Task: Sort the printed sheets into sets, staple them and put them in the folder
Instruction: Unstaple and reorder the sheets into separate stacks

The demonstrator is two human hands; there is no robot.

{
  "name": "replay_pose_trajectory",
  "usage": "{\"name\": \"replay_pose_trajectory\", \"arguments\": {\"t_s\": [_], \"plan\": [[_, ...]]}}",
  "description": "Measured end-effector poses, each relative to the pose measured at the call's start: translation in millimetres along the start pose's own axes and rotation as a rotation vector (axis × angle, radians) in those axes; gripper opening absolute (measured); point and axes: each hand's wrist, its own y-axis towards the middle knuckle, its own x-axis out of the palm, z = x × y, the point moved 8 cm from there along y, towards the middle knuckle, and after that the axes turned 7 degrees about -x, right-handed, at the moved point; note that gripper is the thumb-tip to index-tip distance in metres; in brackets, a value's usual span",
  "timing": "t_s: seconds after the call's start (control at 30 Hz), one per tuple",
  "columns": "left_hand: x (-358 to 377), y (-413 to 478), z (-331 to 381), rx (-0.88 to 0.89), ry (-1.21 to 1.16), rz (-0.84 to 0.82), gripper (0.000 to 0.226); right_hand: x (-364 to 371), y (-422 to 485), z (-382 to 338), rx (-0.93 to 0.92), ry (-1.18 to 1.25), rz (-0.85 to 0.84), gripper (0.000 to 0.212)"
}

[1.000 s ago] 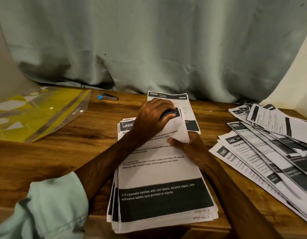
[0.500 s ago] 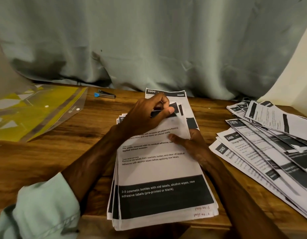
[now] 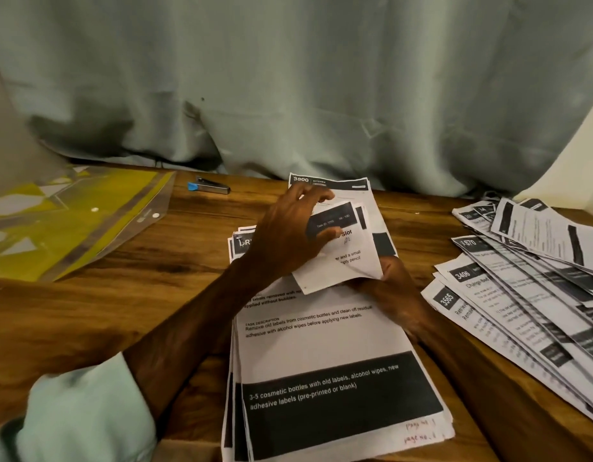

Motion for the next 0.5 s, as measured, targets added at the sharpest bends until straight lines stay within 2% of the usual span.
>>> {"name": "replay_pose_trajectory", "arguments": {"t_s": [0.1, 0.17, 0.27, 0.4, 0.5], "plan": [[-9.1, -0.2, 7.2, 0.091, -0.014, 0.100, 0.038, -0.6, 2.4, 0.8, -0.019, -0.017, -0.007, 0.025], [-12.0, -2.3, 13.6, 0.163, -0.012, 0.144, 0.032, -0.8, 4.3, 2.4, -0.029, -0.033, -0.007, 0.022], [-14.9, -2.4, 15.1, 0.170, -0.030, 0.150, 0.027, -2.7, 5.9, 6.6, -0.025, -0.026, 0.011, 0.015], [-18.0, -0.5, 12.5, 0.188, -0.024, 0.121, 0.029, -5.0, 8.0, 7.8, -0.022, -0.040, 0.046, 0.018], [-21.2, 2.0, 16.2, 0.245, -0.137, 0.009, 0.026, -14.5, 8.6, 4.3, -0.026, -0.039, 0.111, 0.015]]}}
